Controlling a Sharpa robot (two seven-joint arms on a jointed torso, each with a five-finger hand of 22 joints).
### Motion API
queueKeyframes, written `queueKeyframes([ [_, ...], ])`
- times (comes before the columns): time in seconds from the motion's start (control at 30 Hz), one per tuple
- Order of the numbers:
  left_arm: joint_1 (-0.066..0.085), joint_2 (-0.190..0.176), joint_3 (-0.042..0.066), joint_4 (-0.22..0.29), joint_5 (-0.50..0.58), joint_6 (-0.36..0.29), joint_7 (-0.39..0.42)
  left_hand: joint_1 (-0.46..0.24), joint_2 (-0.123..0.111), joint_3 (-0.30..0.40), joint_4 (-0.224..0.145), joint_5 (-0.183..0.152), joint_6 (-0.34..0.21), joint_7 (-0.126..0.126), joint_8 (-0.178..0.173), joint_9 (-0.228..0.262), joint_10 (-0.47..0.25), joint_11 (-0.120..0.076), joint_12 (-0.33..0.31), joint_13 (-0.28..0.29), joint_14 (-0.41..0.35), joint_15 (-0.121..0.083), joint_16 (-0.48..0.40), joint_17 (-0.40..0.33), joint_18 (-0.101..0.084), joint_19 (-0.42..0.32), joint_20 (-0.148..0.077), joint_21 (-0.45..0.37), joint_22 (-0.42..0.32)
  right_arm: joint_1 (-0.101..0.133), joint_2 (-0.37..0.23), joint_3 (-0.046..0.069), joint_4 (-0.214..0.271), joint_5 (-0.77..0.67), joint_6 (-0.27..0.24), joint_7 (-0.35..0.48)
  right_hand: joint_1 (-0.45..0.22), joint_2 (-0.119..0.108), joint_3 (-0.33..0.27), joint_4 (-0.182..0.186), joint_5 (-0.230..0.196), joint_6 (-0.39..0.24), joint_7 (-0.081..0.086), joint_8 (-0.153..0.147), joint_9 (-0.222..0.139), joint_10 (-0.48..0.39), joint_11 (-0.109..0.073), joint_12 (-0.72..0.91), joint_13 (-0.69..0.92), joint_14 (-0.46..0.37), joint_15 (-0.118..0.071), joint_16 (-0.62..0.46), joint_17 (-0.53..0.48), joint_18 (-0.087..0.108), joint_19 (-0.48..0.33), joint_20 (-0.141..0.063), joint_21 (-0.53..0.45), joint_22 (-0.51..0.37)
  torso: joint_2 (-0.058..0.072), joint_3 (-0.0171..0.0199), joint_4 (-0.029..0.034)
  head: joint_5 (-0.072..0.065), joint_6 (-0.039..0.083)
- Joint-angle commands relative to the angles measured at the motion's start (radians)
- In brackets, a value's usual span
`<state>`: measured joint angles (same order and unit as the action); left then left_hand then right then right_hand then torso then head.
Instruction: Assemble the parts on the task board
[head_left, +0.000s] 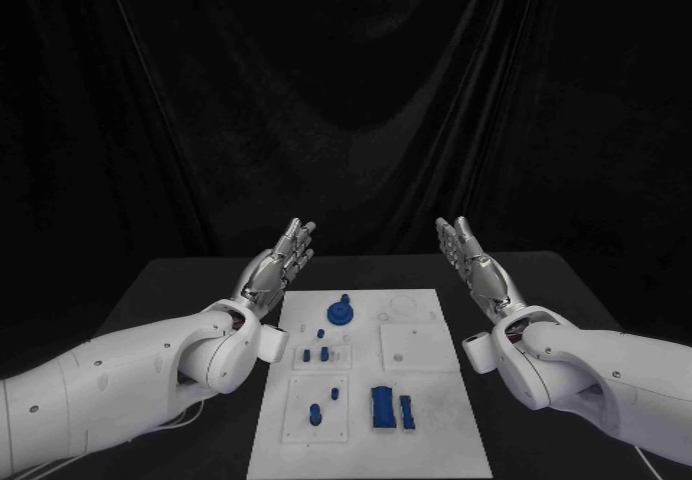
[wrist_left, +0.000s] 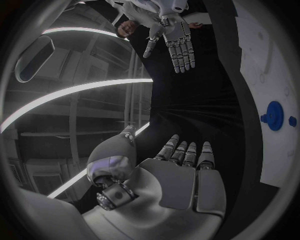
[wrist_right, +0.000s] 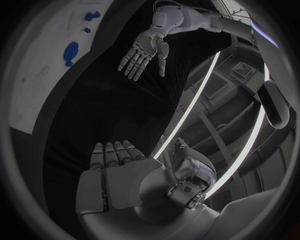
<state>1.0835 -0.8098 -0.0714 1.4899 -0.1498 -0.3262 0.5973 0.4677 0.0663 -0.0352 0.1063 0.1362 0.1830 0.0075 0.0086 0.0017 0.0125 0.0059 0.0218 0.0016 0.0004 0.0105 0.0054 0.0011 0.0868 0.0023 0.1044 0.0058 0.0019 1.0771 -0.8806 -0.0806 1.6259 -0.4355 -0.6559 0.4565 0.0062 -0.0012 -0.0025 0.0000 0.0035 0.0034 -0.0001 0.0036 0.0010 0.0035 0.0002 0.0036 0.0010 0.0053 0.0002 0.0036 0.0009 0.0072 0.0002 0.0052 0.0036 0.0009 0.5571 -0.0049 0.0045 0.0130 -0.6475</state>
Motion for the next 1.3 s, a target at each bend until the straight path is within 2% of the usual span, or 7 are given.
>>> queueKeyframes([
  [0.03, -0.011, 0.010, 0.019, 0.028, 0.090, -0.247, -0.042, -0.150, -0.066, 0.035, -0.034, -0.044, -0.058, -0.007, -0.009, -0.002, -0.013, -0.006, -0.022, -0.002, 0.000, -0.010, -0.005, -0.001, -0.087, -0.002, -0.033, -0.006, -0.002, -0.010, 0.030, 0.022, -0.018, 0.241, -0.073, 0.041, -0.006, 0.001, 0.003, 0.000, -0.004, -0.003, 0.000, -0.004, -0.001, -0.003, 0.000, -0.004, -0.001, -0.005, 0.000, -0.004, -0.001, -0.007, 0.000, -0.005, -0.004, -0.001, -0.010, 0.0040, -0.0037, -0.009, 0.034],
  [0.07, -0.014, 0.013, 0.026, 0.035, 0.098, -0.274, -0.047, -0.163, -0.066, 0.035, -0.106, -0.047, -0.064, -0.007, -0.009, -0.002, -0.013, -0.006, -0.022, -0.002, 0.000, -0.010, -0.005, -0.001, -0.087, -0.002, -0.034, -0.006, -0.002, -0.012, 0.039, 0.030, -0.024, 0.267, -0.078, 0.044, -0.006, 0.001, 0.003, 0.000, -0.004, -0.003, 0.000, -0.004, -0.001, -0.003, 0.000, -0.004, -0.001, -0.005, 0.000, -0.004, -0.001, -0.007, 0.000, -0.005, -0.004, -0.001, -0.011, 0.0043, -0.0040, -0.011, 0.038],
  [0.1, -0.017, 0.015, 0.033, 0.042, 0.106, -0.298, -0.051, -0.175, -0.066, 0.035, -0.106, -0.051, -0.068, -0.007, -0.009, -0.002, -0.013, -0.006, -0.022, -0.002, 0.000, -0.010, -0.005, -0.001, -0.087, -0.002, -0.104, -0.006, -0.002, -0.014, 0.048, 0.037, -0.028, 0.291, -0.084, 0.047, -0.006, 0.001, 0.003, 0.000, -0.004, -0.003, 0.000, -0.004, -0.001, -0.003, 0.000, -0.004, -0.001, -0.005, 0.000, -0.004, -0.001, -0.007, 0.000, -0.005, -0.004, -0.001, -0.012, 0.0045, -0.0042, -0.012, 0.042],
  [0.27, -0.029, 0.025, 0.060, 0.069, 0.137, -0.400, -0.069, -0.232, -0.066, 0.035, -0.106, -0.136, -0.090, -0.007, -0.009, -0.002, -0.013, -0.006, -0.022, -0.002, 0.000, -0.010, -0.005, -0.001, -0.087, -0.002, -0.104, -0.006, -0.002, -0.023, 0.085, 0.068, -0.048, 0.393, -0.105, 0.058, -0.006, 0.001, 0.003, 0.000, -0.004, -0.003, 0.000, -0.004, -0.001, -0.003, 0.000, -0.004, -0.001, -0.005, 0.000, -0.004, -0.001, -0.007, 0.000, -0.005, -0.004, -0.001, -0.013, 0.0049, -0.0045, -0.013, 0.048],
  [0.4, -0.033, 0.029, 0.070, 0.079, 0.148, -0.439, -0.076, -0.270, -0.066, 0.035, -0.106, -0.136, -0.103, -0.007, -0.009, -0.002, -0.013, -0.006, -0.022, -0.002, 0.000, -0.010, -0.005, -0.001, -0.087, -0.002, -0.104, -0.006, -0.002, -0.027, 0.099, 0.079, -0.055, 0.431, -0.113, 0.063, -0.006, 0.001, 0.003, 0.000, -0.004, -0.003, 0.000, -0.004, -0.001, -0.003, 0.000, -0.004, -0.001, -0.005, 0.000, -0.004, -0.001, -0.007, 0.000, -0.005, -0.004, -0.001, -0.013, 0.0049, -0.0045, -0.013, 0.048],
  [0.57, -0.033, 0.030, 0.071, 0.080, 0.150, -0.444, -0.077, -0.302, -0.066, 0.035, -0.106, -0.136, -0.183, -0.007, -0.009, -0.002, -0.013, -0.006, -0.022, -0.002, 0.000, -0.010, -0.005, -0.001, -0.087, -0.002, -0.104, -0.006, -0.002, -0.027, 0.101, 0.081, -0.056, 0.436, -0.114, 0.064, -0.006, 0.001, 0.003, 0.000, -0.004, -0.003, 0.000, -0.004, -0.001, -0.003, 0.000, -0.004, -0.001, -0.005, 0.000, -0.004, -0.001, -0.007, 0.000, -0.005, -0.004, -0.001, -0.013, 0.0049, -0.0045, -0.013, 0.048],
  [1.3, -0.033, 0.030, 0.071, 0.080, 0.150, -0.444, -0.077, -0.468, -0.066, 0.035, -0.106, -0.136, -0.183, -0.007, -0.009, -0.002, -0.013, -0.006, -0.022, -0.002, 0.000, -0.010, -0.005, -0.001, -0.087, -0.002, -0.104, -0.006, -0.002, -0.027, 0.101, 0.081, -0.056, 0.436, -0.114, 0.064, -0.006, 0.001, 0.003, 0.000, -0.004, -0.003, 0.000, -0.004, -0.001, -0.003, 0.000, -0.004, -0.001, -0.005, 0.000, -0.004, -0.001, -0.007, 0.000, -0.005, -0.004, -0.001, -0.013, 0.0049, -0.0045, -0.013, 0.048],
])
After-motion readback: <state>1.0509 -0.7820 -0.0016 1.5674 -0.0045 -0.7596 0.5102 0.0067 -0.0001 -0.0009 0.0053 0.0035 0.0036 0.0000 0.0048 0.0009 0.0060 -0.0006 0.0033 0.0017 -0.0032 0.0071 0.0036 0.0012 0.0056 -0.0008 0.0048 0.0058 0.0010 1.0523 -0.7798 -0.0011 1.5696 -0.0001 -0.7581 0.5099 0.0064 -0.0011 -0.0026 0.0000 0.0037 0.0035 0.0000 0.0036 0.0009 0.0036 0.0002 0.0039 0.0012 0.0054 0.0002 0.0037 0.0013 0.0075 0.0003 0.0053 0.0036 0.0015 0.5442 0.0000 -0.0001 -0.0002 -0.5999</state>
